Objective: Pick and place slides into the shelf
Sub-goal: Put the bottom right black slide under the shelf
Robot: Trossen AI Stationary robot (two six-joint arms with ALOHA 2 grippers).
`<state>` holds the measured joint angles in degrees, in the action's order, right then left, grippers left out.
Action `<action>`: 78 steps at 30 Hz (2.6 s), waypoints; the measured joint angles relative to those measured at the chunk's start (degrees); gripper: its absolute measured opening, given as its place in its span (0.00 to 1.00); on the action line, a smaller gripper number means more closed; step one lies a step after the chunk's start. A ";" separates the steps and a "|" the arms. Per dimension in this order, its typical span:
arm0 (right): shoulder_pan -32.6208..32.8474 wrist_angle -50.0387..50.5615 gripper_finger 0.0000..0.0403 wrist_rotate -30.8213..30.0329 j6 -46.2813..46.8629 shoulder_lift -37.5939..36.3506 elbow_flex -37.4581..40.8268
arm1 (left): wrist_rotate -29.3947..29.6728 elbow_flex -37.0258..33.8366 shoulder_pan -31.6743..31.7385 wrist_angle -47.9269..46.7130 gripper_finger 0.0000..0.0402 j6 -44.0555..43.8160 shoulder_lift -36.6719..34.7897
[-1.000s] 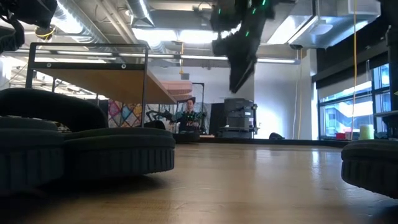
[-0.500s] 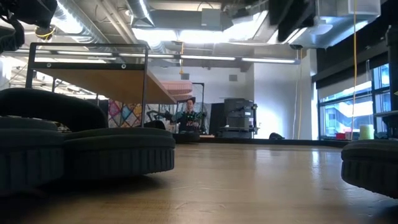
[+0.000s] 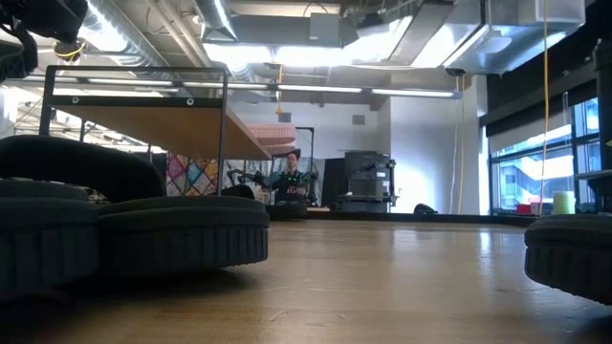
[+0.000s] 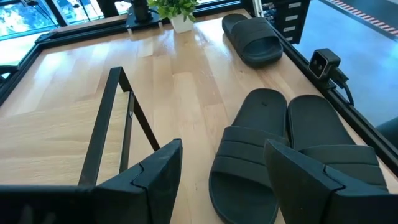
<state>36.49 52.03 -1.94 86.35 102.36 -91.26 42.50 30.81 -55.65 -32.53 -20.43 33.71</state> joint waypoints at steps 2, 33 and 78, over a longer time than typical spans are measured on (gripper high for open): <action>1.28 1.55 0.39 -0.02 6.93 0.82 0.02 | -0.02 0.01 0.00 0.00 0.54 -0.01 0.02; 9.34 8.02 0.39 2.46 30.44 9.71 0.68 | -0.04 0.00 0.00 0.00 0.54 -0.46 0.01; 14.16 -12.35 0.26 -8.81 34.53 9.43 13.29 | -0.06 0.00 -0.01 0.02 0.54 -2.05 0.00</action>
<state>50.65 39.68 -10.76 120.88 111.79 -77.97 42.44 30.81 -55.66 -32.52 -22.48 33.71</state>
